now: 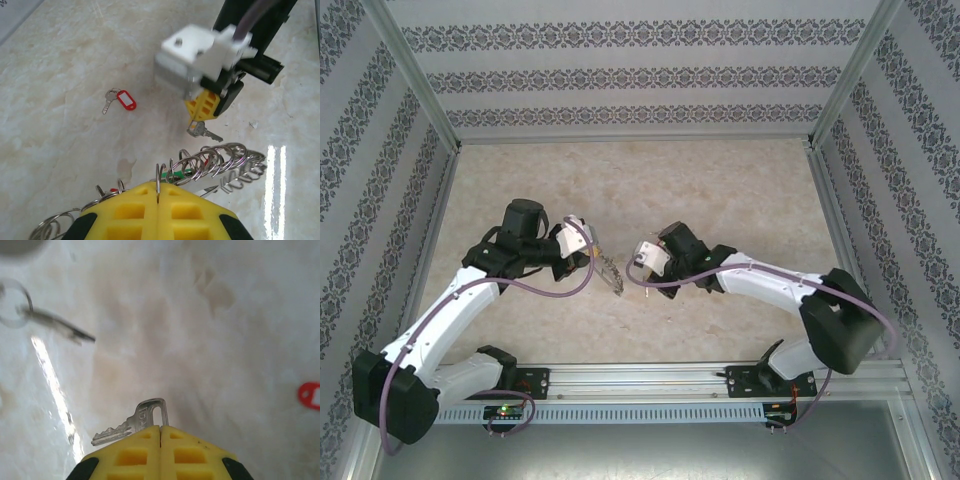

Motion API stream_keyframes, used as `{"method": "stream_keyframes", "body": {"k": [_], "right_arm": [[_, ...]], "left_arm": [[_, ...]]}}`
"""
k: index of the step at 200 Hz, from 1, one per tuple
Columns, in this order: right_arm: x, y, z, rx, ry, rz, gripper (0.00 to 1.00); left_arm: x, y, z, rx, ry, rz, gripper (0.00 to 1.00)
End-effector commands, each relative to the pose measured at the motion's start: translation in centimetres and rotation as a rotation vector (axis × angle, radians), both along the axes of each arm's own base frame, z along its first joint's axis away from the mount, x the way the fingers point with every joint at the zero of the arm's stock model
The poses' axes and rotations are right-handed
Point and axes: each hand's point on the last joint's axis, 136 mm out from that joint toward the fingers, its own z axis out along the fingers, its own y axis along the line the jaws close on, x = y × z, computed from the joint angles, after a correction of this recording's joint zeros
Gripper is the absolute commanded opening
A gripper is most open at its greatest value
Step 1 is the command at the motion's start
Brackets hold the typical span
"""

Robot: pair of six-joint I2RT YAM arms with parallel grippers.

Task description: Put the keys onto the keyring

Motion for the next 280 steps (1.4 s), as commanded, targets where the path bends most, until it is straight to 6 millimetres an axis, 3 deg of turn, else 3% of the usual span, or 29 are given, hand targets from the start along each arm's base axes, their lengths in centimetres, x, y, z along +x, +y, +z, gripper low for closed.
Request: {"method": "stream_keyframes", "body": {"k": [1,43,60,85,105,126,145,171,200,232,260,280], "right_arm": [[1.0,-0.8,-0.8,-0.129,-0.032,0.028,0.00],[1.6,-3.0,-5.0,-0.323,0.005,0.120,0.01],[2.4,-2.6,-4.8,-0.277,0.039,0.087,0.05],[3.0,-2.1,-3.5,-0.221,0.062,0.034,0.25],[2.6,-2.1,-1.9,-0.146,0.107,0.004,0.35],[1.9,-2.8,-0.7,-0.091,0.135,-0.008,0.35],[1.1,-3.6,-1.2,-0.110,0.139,0.018,0.35],[-0.6,-3.8,-2.2,-0.130,0.079,0.215,0.36],[1.5,-3.8,-2.3,-0.135,-0.120,0.256,0.43],[3.3,-3.4,-3.1,-0.176,-0.235,0.304,0.42],[4.0,-2.8,-3.4,-0.184,-0.287,0.344,0.38],[3.4,-2.5,-3.8,-0.179,-0.253,0.386,0.35]], "left_arm": [[-0.7,0.4,0.0,0.007,-0.035,-0.016,0.00],[-1.2,1.2,-0.6,0.015,-0.027,0.013,0.00],[-1.4,1.3,-0.7,0.006,-0.027,0.022,0.00],[-1.6,1.5,-1.1,0.010,-0.021,0.031,0.00],[-1.6,1.5,-1.1,0.007,-0.019,0.036,0.00],[-1.6,1.5,-1.0,0.001,-0.022,0.037,0.00],[-1.6,1.5,-1.0,0.000,-0.023,0.036,0.00],[-1.8,1.5,-0.9,-0.002,-0.027,0.034,0.00],[-1.8,1.6,-1.0,-0.003,-0.026,0.042,0.00],[-1.6,1.7,-1.0,-0.006,-0.037,0.058,0.00],[-1.5,1.8,-1.2,0.000,-0.032,0.065,0.00],[-1.5,1.9,-1.2,0.003,-0.031,0.069,0.00]]}}
